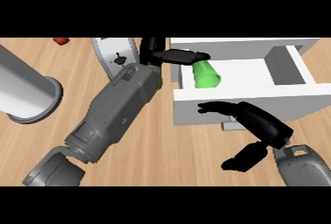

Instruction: Pick up the cup, place it into the drawer and close the drawer

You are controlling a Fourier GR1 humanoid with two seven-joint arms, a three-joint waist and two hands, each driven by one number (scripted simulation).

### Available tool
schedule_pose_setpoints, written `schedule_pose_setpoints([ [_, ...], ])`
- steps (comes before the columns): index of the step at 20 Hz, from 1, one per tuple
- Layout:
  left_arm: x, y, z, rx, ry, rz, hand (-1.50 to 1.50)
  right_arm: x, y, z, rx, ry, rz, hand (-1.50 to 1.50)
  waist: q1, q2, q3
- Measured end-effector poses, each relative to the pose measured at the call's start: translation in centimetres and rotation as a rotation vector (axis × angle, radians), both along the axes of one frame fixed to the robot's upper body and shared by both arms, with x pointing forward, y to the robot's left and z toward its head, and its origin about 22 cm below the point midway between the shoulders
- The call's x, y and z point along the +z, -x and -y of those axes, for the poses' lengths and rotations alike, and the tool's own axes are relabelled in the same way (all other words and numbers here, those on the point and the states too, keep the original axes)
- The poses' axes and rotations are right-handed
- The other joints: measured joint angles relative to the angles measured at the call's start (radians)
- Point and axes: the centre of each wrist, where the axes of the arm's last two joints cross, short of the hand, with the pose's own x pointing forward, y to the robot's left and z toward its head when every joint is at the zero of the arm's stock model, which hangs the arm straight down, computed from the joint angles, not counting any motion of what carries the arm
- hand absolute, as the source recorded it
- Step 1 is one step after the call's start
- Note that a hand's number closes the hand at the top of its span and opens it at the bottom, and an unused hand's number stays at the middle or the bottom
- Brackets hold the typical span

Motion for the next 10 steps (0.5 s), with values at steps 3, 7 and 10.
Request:
schedule_pose_setpoints([
  [3,-1.1,0.2,-0.8,0.001,0.024,0.000,-1.50,-2.7,-1.1,-0.3,-0.030,0.075,-0.025,-1.50,0.032,-0.003,0.000],
  [7,-2.1,0.4,-2.1,-0.004,0.055,-0.004,-1.50,-6.5,-2.6,-0.9,-0.028,0.173,-0.061,1.50,0.065,-0.005,0.000],
  [10,-2.5,0.5,-3.5,-0.003,0.068,-0.005,-1.50,-8.8,-4.4,-0.3,-0.058,0.215,-0.074,1.50,0.092,-0.006,0.001],
])
